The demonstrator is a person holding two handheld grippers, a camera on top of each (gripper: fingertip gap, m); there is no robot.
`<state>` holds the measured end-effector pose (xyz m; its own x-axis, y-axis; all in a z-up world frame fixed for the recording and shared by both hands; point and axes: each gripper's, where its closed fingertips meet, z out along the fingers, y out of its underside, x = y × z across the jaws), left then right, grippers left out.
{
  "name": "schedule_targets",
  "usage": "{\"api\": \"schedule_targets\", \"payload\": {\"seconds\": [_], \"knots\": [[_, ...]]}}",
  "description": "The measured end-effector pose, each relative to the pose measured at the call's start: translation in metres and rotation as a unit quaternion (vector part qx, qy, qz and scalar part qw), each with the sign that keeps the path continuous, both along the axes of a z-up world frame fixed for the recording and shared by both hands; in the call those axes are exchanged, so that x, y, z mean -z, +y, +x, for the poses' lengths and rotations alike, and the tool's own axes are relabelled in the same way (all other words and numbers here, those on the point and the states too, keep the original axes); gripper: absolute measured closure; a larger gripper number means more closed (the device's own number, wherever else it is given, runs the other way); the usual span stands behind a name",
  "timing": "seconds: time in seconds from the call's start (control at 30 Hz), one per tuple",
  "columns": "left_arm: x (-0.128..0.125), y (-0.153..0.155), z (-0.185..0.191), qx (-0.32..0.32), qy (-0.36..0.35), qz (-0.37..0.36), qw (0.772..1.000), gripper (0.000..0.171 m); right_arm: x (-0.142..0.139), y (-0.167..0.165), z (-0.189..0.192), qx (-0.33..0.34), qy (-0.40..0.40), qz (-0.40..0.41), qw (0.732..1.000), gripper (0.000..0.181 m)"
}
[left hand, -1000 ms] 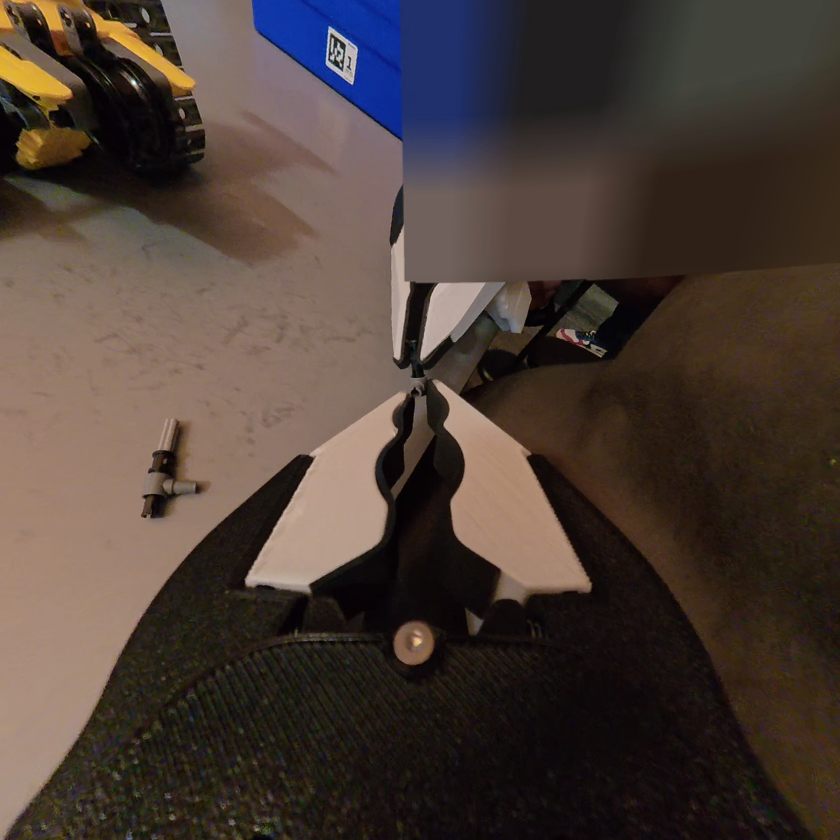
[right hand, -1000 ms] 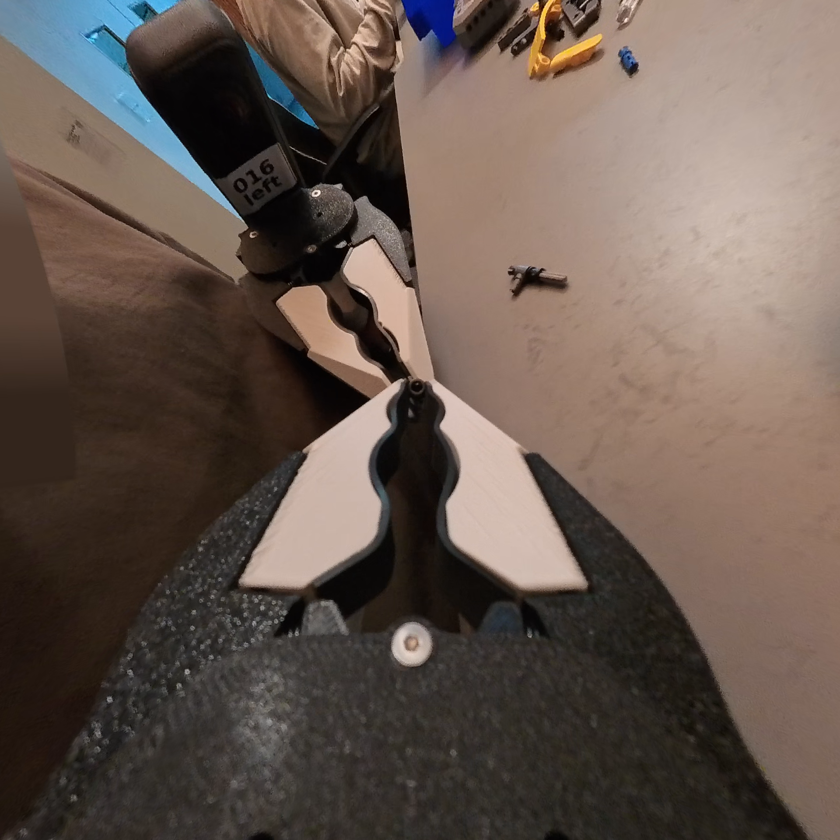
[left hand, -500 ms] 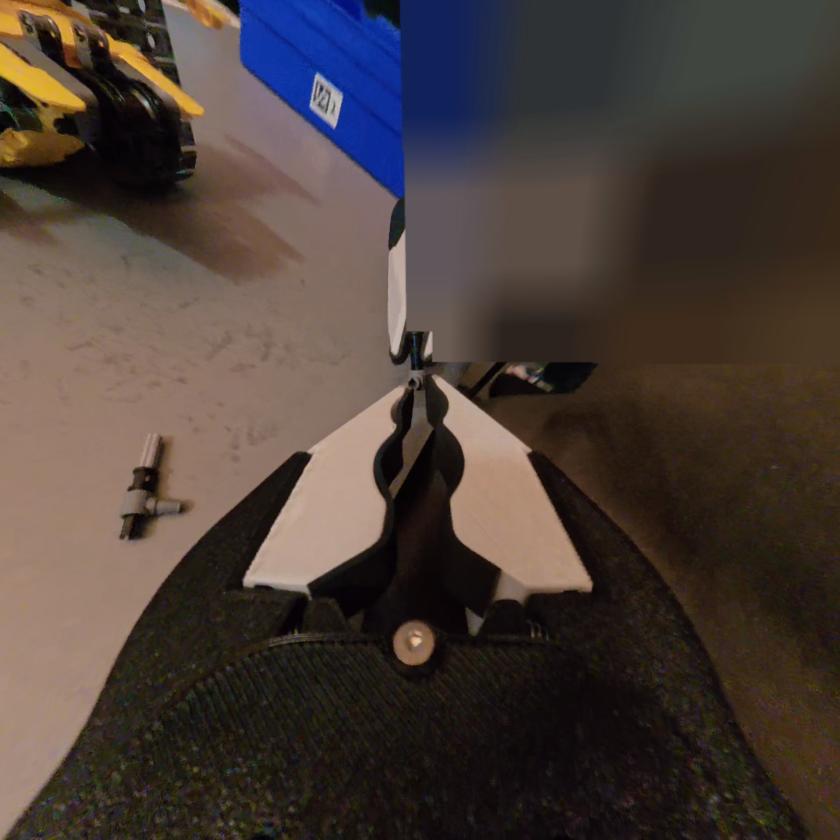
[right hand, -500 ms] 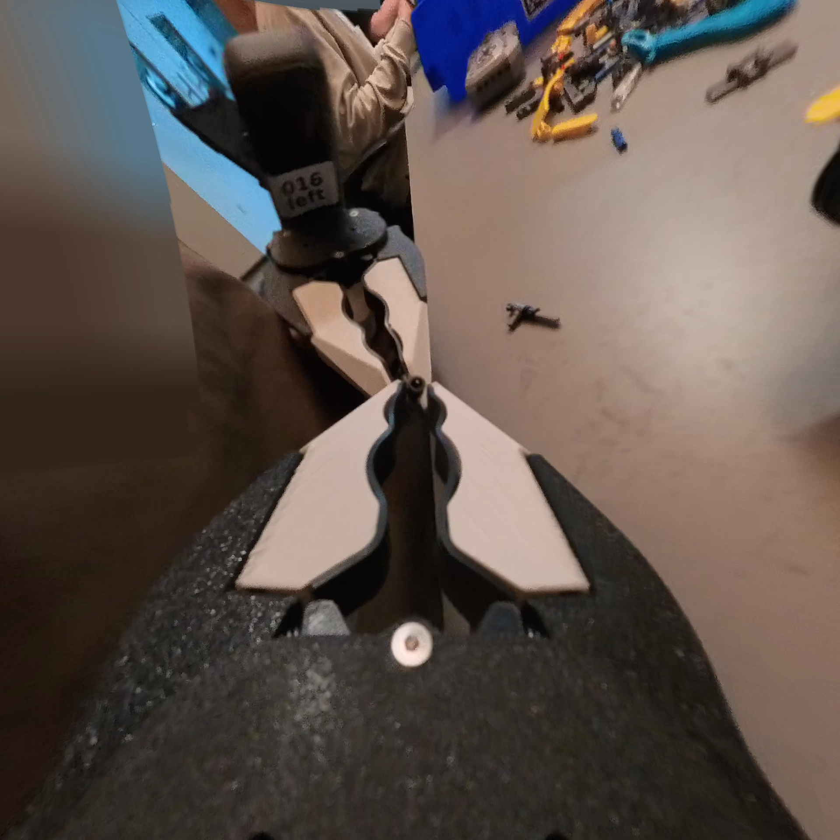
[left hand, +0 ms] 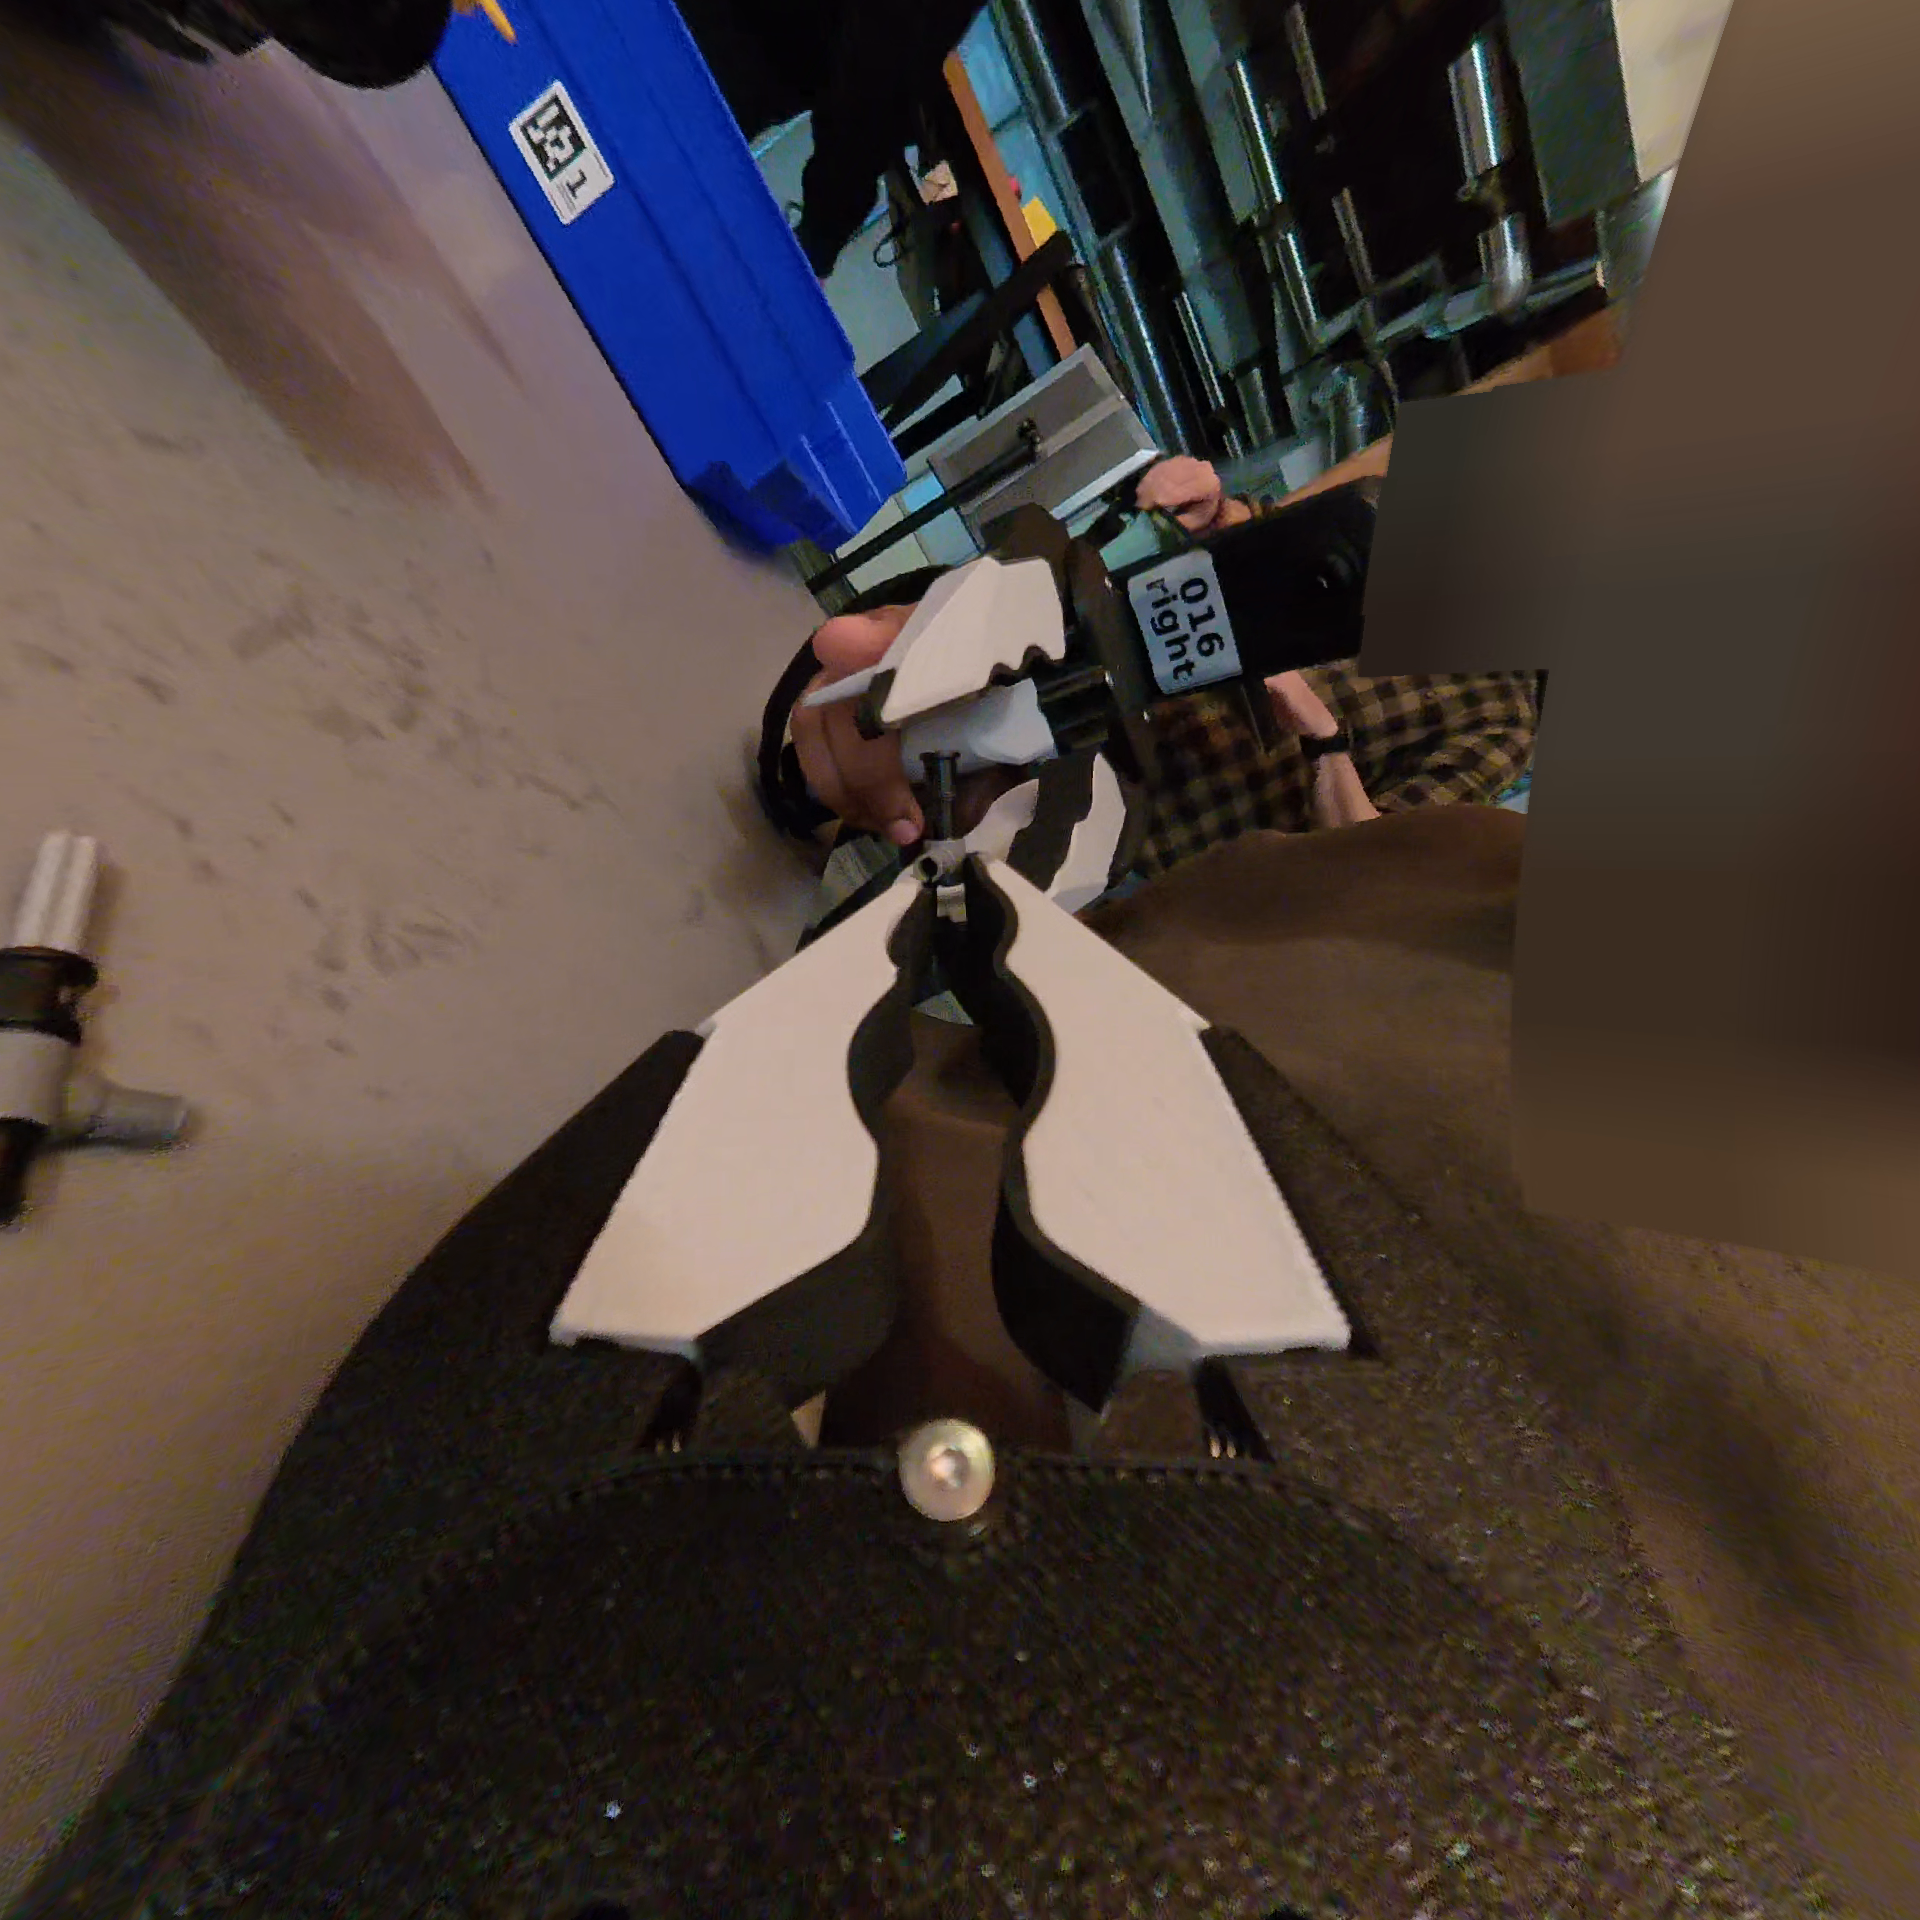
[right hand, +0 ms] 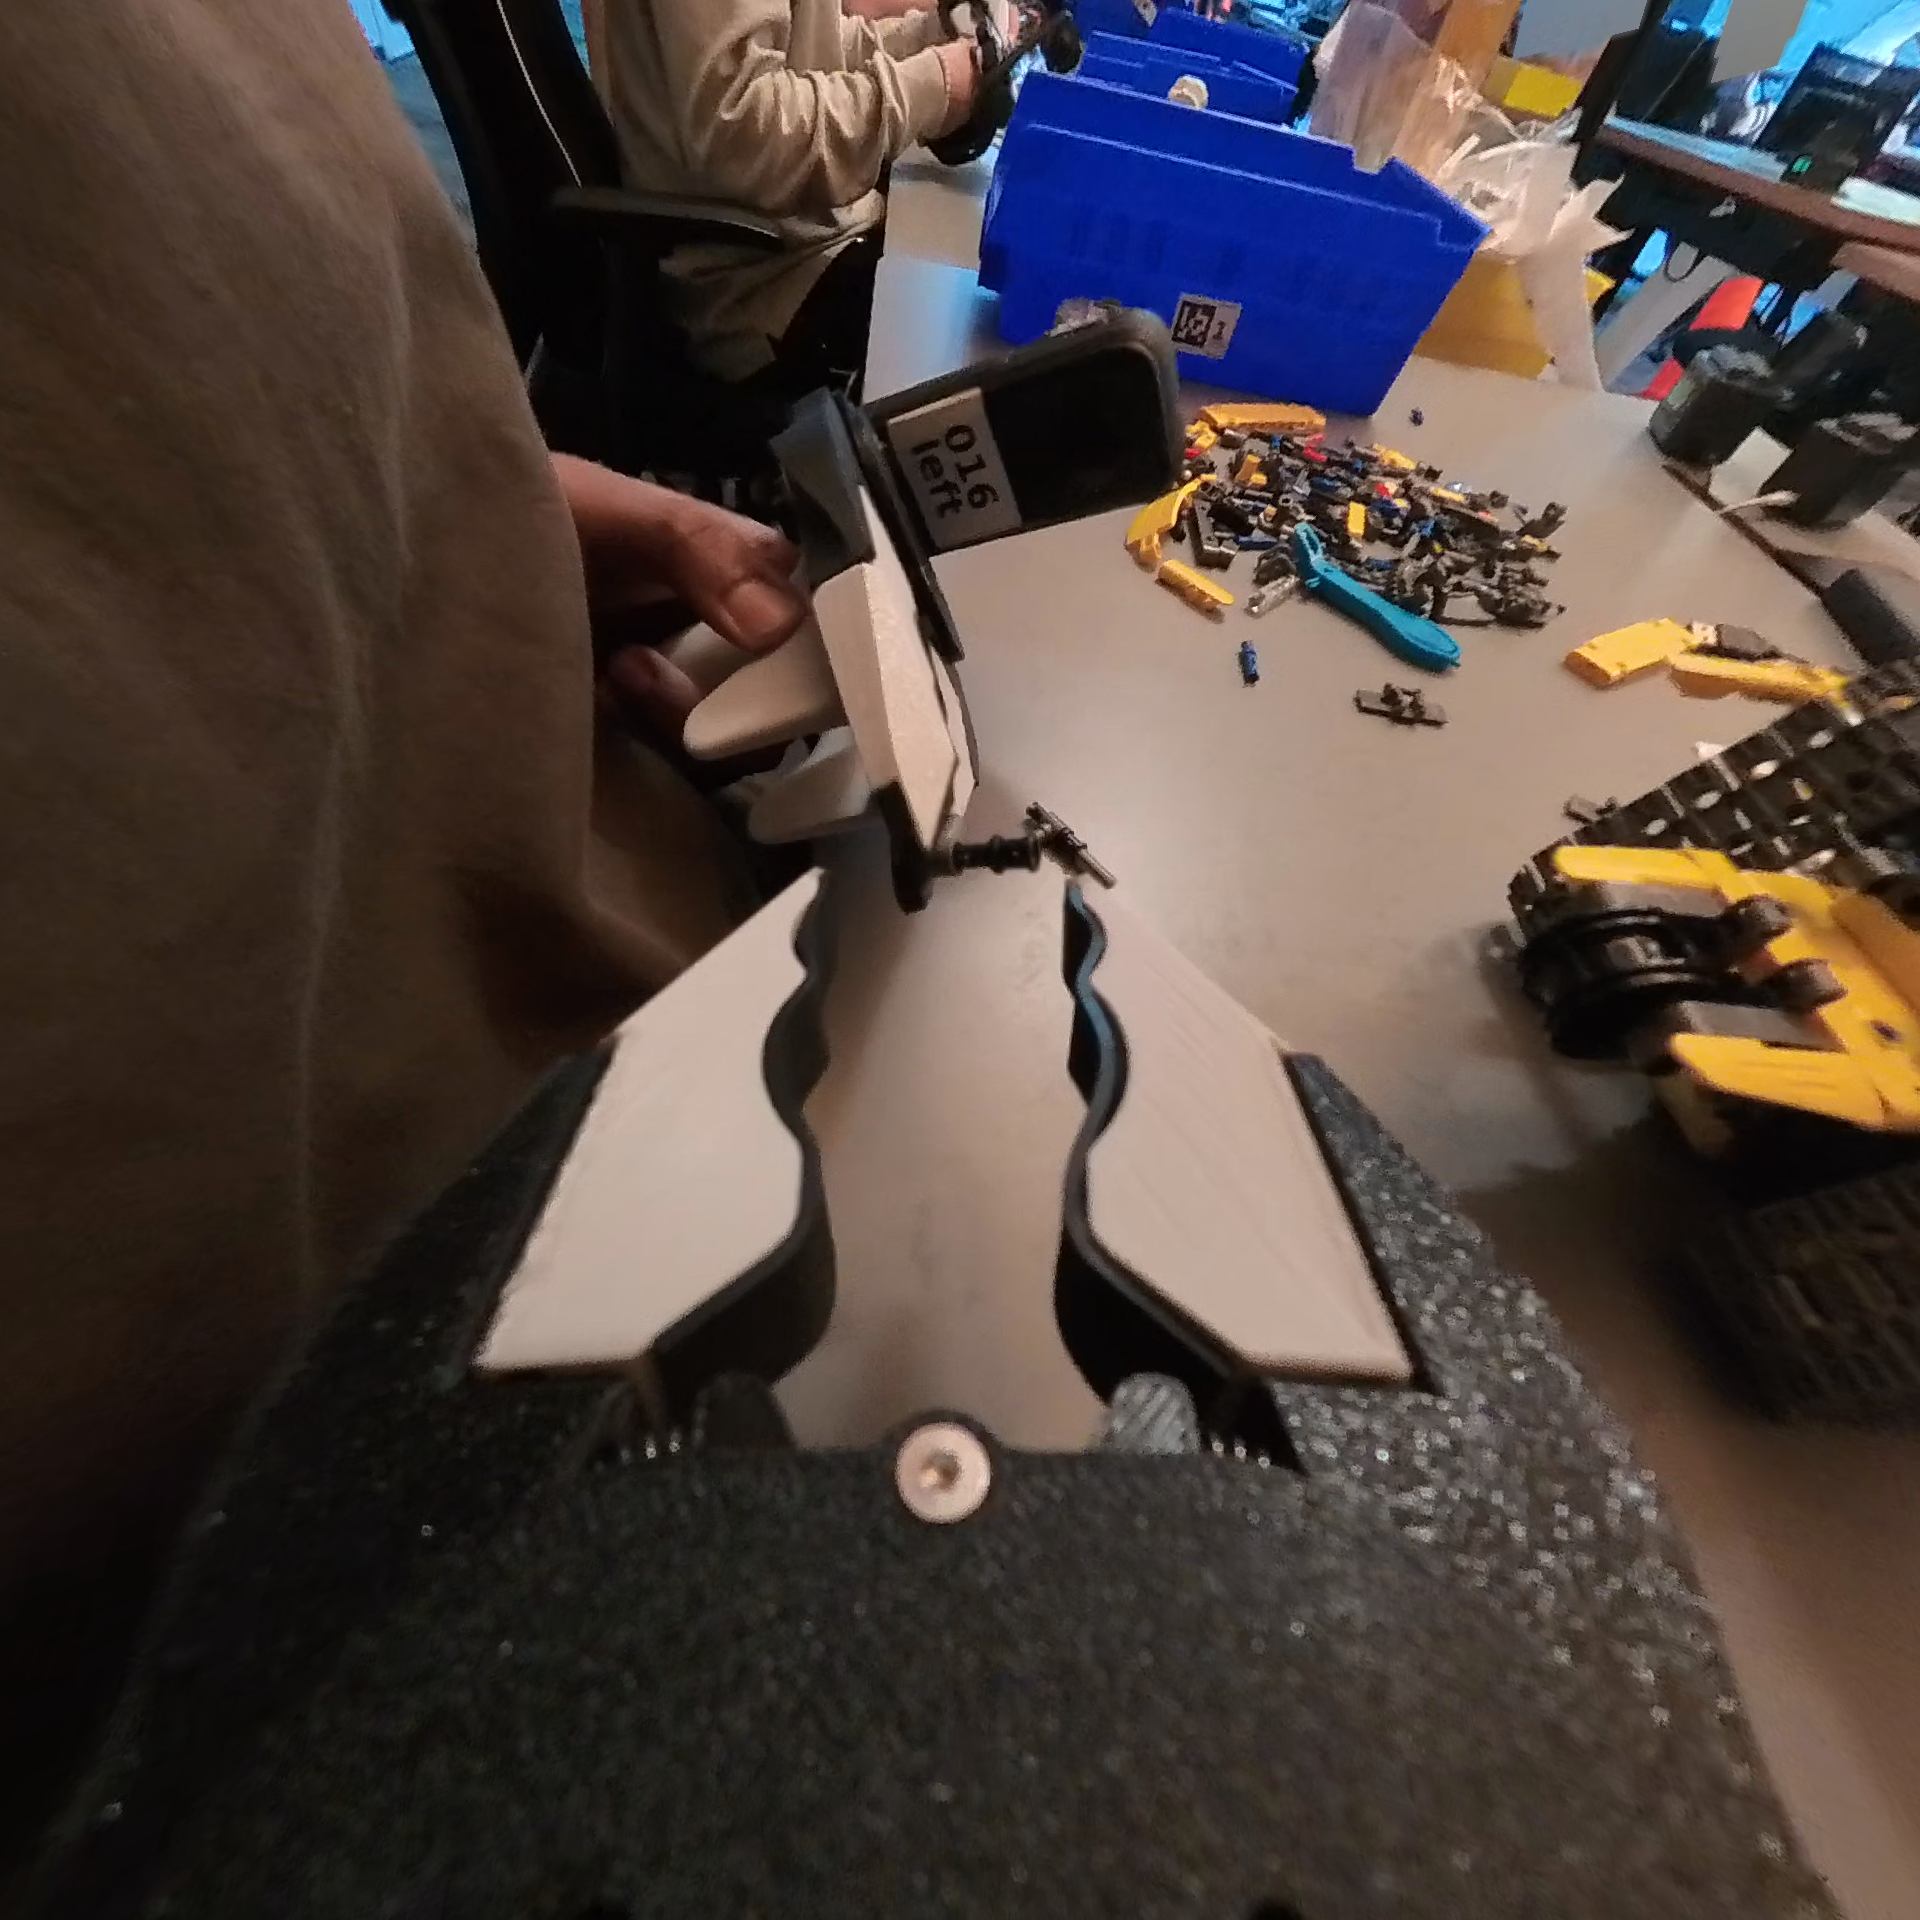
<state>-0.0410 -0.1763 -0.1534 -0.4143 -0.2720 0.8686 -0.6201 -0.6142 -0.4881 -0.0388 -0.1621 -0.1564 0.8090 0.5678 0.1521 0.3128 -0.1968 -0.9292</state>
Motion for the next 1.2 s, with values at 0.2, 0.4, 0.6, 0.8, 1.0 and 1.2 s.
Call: {"api": "schedule_targets", "payload": {"seconds": [0.2,0.4,0.6,0.8,1.0,1.2], "knots": [[0.000,-0.003,0.001,0.008,0.010,-0.007,1.000,0.169,-0.005,0.002,0.000,0.002,-0.045,0.044,0.998,0.155],[0.002,-0.001,0.006,-0.008,0.001,0.025,1.000,0.146,-0.010,-0.002,0.000,-0.009,0.008,0.035,0.999,0.169],[-0.001,0.010,0.005,-0.013,-0.012,0.036,0.999,0.162,-0.012,0.002,0.007,0.012,0.044,0.023,0.999,0.175],[-0.005,0.023,0.007,-0.037,-0.023,0.023,0.999,0.157,-0.014,0.006,0.016,0.027,0.072,0.011,0.997,0.175],[-0.021,0.020,-0.002,-0.014,-0.115,0.118,0.986,0.147,-0.010,-0.003,-0.003,-0.050,0.246,-0.139,0.958,0.175],[-0.001,0.000,-0.014,0.087,-0.115,0.235,0.961,0.150,-0.005,-0.014,-0.012,-0.122,0.324,-0.214,0.913,0.175]]}}
